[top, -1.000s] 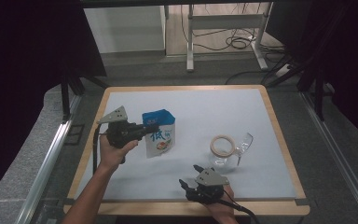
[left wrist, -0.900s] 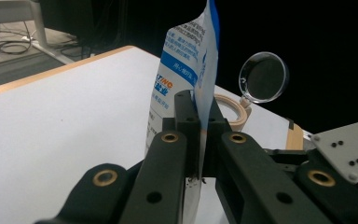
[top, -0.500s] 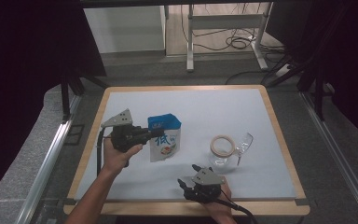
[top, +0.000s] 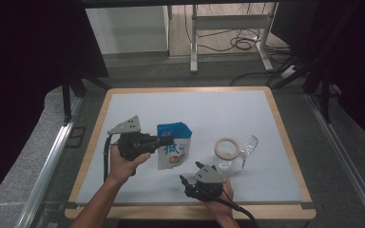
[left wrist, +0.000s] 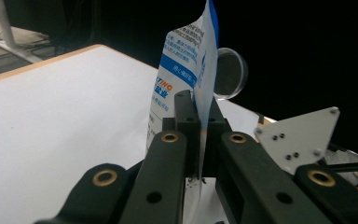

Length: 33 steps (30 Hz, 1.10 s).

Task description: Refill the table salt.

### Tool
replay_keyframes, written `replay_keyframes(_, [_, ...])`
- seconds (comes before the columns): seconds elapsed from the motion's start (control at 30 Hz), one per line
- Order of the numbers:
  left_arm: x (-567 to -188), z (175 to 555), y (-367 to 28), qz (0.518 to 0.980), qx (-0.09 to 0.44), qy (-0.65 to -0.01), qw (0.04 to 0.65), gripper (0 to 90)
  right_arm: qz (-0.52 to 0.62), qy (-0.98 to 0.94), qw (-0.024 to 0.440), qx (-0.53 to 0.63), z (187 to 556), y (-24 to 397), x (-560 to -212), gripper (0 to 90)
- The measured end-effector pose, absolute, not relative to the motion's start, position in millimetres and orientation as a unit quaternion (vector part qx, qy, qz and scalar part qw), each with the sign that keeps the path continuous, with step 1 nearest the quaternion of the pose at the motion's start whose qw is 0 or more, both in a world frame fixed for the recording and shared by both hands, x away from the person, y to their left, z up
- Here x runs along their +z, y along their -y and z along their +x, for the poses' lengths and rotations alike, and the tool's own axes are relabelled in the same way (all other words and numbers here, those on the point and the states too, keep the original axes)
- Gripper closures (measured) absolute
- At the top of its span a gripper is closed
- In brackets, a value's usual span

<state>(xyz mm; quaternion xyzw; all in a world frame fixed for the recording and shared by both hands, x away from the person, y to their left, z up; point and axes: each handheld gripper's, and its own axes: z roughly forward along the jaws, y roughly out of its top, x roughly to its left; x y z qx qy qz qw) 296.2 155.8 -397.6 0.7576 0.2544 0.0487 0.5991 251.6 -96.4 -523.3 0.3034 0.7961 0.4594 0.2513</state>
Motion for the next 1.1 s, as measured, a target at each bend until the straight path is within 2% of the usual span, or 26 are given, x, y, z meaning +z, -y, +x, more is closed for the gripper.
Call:
replay_keyframes(0.57, [-402, 288, -142, 0.756, 0.028, -0.245, 0.606, 90.0, 0.300, -0.795, 0.273, 0.451, 251, 97, -522, 29.5])
replay_keyframes(1.1, [-400, 285, -120, 0.762, 0.013, -0.235, 0.604, 90.0, 0.269, -0.796, 0.321, 0.438, 249, 96, -518, 29.4])
